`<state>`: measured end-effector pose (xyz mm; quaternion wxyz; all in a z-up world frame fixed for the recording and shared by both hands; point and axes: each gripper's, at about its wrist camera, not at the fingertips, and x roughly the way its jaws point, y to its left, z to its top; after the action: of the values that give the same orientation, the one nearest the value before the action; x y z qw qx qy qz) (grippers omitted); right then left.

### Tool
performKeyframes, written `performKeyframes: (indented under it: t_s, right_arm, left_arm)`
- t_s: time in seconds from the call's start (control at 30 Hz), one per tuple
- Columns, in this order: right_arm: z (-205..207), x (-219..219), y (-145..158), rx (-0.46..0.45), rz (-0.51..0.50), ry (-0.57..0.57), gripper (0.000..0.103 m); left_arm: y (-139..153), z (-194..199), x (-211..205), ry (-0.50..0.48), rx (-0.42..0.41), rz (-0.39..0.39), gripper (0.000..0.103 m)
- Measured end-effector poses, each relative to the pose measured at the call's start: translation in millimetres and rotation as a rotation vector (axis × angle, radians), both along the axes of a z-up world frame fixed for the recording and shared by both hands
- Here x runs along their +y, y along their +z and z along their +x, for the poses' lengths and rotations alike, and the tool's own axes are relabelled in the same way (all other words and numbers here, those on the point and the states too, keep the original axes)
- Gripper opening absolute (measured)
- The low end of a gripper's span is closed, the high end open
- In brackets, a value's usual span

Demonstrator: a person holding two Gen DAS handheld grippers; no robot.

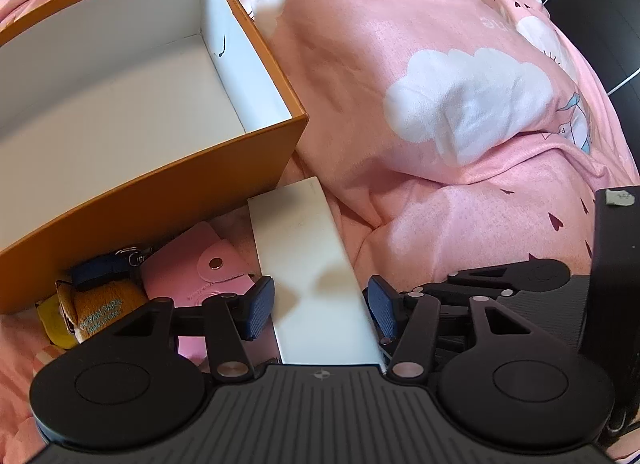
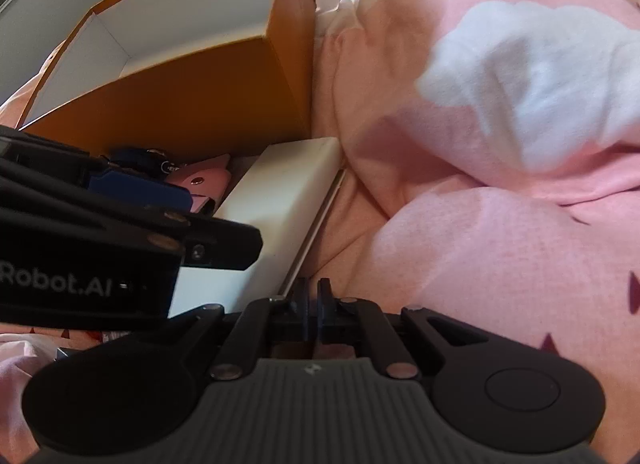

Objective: Organize objects
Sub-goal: 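Grasp the white glasses case with the left gripper and lift it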

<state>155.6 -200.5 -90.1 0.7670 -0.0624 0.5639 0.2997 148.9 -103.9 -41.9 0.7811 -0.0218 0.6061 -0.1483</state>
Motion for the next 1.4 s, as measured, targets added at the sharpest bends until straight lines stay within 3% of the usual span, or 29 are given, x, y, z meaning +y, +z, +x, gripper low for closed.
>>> performKeyframes:
  t_s: [0.1,0.4,0.6,0.93,1.03,1.17,1.3,1.33,1.4]
  right_arm:
    - [8,1,-5,0.044,0.040,-0.016,0.001]
    - [9,7,13,0.030,0.197,-0.007,0.001]
    - [5,16,18,-0.024,0.190,0.016,0.002]
    - [13,18,12,-0.018,0.202,0.014,0.001]
    - [16,18,10,-0.008,0.205,0.015,0.001]
    - [12,14,12,-0.001,0.209,0.018,0.001]
    - [12,16,13,0.024,0.183,0.016,0.004]
    - [12,15,13,0.034,0.173,0.014,0.006]
    - [9,12,14,0.047,0.148,0.003,0.023]
  left_arm:
    - [3,5,4,0.017,0.003,0.004,0.063]
    - [22,14,26,0.058,-0.040,0.013,0.063]
    - [20,18,23,-0.003,-0.038,0.058,0.063]
    - [-10,41,-7,-0.173,0.033,0.151,0.065]
    - [-19,47,-11,-0.170,0.057,0.182,0.054]
    - [-18,47,-11,-0.184,0.065,0.141,0.035]
    - [-9,41,-10,-0.185,0.022,0.146,0.032]
    - [-7,39,-7,-0.178,0.020,0.135,0.032]
    - [-3,33,0,-0.168,0.014,0.112,0.032]
